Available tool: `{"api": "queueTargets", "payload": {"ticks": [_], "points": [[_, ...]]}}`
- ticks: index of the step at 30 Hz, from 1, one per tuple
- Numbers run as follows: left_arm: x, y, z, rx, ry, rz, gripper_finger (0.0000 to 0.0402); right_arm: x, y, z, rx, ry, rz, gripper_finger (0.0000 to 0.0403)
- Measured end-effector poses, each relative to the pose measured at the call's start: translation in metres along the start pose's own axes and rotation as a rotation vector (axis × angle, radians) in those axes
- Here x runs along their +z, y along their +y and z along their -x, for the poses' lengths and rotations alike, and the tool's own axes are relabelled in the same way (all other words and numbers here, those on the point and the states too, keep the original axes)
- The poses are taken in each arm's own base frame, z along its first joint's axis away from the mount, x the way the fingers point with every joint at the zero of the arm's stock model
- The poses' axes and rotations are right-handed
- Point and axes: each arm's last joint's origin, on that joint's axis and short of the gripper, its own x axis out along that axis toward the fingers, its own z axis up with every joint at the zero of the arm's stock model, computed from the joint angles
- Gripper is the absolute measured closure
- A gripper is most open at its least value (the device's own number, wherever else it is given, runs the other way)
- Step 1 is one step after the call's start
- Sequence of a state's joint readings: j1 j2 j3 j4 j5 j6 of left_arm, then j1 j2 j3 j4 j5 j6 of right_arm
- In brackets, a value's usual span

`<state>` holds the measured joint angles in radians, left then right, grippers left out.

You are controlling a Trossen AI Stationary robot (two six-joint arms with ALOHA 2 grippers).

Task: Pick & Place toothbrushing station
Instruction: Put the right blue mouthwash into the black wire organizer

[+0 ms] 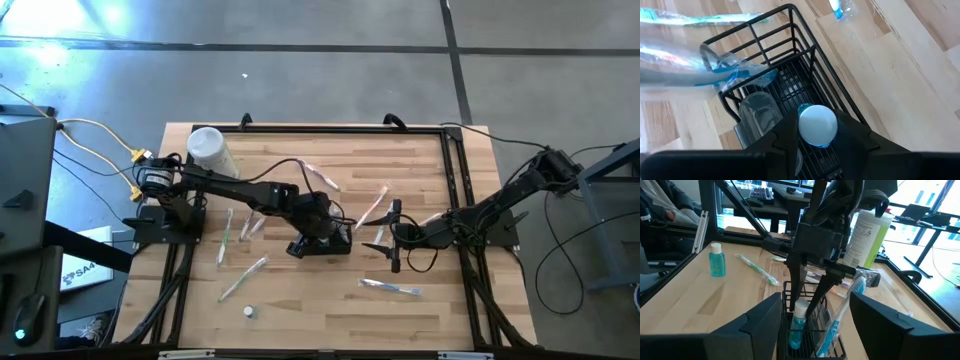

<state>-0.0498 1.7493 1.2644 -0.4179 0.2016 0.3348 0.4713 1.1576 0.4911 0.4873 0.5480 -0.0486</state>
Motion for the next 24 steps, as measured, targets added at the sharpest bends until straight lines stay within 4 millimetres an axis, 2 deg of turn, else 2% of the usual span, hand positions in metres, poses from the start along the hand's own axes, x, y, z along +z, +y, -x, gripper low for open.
{"api": "queueTargets", "payload": {"ticks": [4,11,24], "points": [[-0.0016,0.0039,0.0008,0.007,0.002,0.044,0.0305,0.0,0.0,0.0,0.0,0.0,0.0,0.0175],[-0.0038,0.0083,0.0017,0.008,0.005,0.101,0.026,0.0,0.0,0.0,0.0,0.0,0.0,0.0175],[-0.0033,0.0078,0.0015,0.007,0.002,0.098,0.0271,0.0,-0.0001,0.0,-0.001,0.0,0.0,0.0175]]}}
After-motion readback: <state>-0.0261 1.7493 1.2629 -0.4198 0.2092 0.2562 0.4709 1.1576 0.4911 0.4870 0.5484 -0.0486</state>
